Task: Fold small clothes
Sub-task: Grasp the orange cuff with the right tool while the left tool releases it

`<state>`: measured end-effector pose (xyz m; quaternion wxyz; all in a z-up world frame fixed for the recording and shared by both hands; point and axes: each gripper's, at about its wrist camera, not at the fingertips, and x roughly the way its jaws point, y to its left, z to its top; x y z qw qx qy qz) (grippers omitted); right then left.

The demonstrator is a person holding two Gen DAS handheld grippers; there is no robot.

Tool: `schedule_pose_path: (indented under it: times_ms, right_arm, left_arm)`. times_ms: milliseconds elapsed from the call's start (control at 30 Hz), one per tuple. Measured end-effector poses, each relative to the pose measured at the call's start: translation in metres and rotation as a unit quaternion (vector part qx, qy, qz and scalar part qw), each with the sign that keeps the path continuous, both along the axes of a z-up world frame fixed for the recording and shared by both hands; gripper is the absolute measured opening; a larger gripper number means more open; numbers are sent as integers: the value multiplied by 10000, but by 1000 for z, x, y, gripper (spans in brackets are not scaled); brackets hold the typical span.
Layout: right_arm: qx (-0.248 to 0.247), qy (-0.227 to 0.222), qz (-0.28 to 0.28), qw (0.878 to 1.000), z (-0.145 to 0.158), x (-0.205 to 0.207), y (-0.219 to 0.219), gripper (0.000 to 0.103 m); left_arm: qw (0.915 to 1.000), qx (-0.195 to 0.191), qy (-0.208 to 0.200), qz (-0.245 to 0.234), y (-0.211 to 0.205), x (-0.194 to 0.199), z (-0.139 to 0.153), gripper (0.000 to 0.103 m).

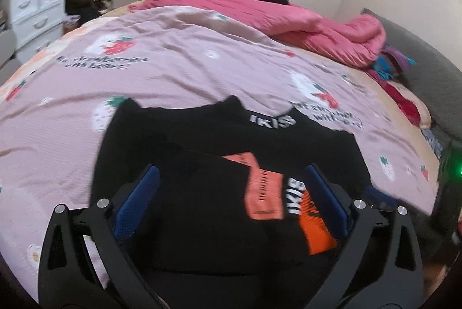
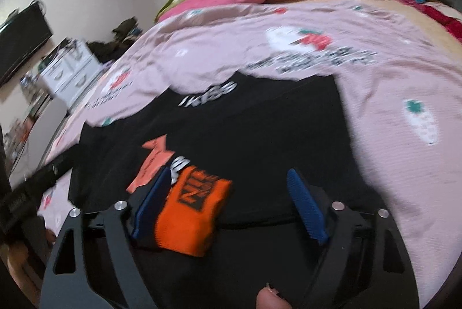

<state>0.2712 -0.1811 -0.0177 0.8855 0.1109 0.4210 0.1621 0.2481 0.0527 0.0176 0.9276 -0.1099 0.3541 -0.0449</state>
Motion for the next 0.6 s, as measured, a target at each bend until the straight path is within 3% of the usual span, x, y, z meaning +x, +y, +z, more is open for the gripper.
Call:
schedule_pose_path:
  times_ms: [133,200,233,300,333,400,600]
  right_arm:
    - [-267,198,171,9993,-18,3,23,74]
    - [-266,253,280,9989,-25,3,31,54]
    - [-303,246,352,9986,-28,3,36,49]
    - [-373,119,420,9983,-26,0,41,23]
    - [-358,4,458,9983,-22,-2,44,17]
    - [-306,-244,522,9979,-12,-5,46,12]
    - [-377,-1233,714,9891,40,-13,45,11]
  left_arm:
    - [9995,-151,11,276,24,0,2,94]
    - [9988,-242,-7,427,37,-2,3,94]
    - [9984,-292,-12,488,42,-3,4,94]
    - [9975,-369,-31,605,51,-6,5,94]
    - [9970,-404,-41,662,56,-7,6,94]
    - [9958,-474,-68,781,66,-9,8,94]
    - [9923,-645,-163,1040,88,-16,12,94]
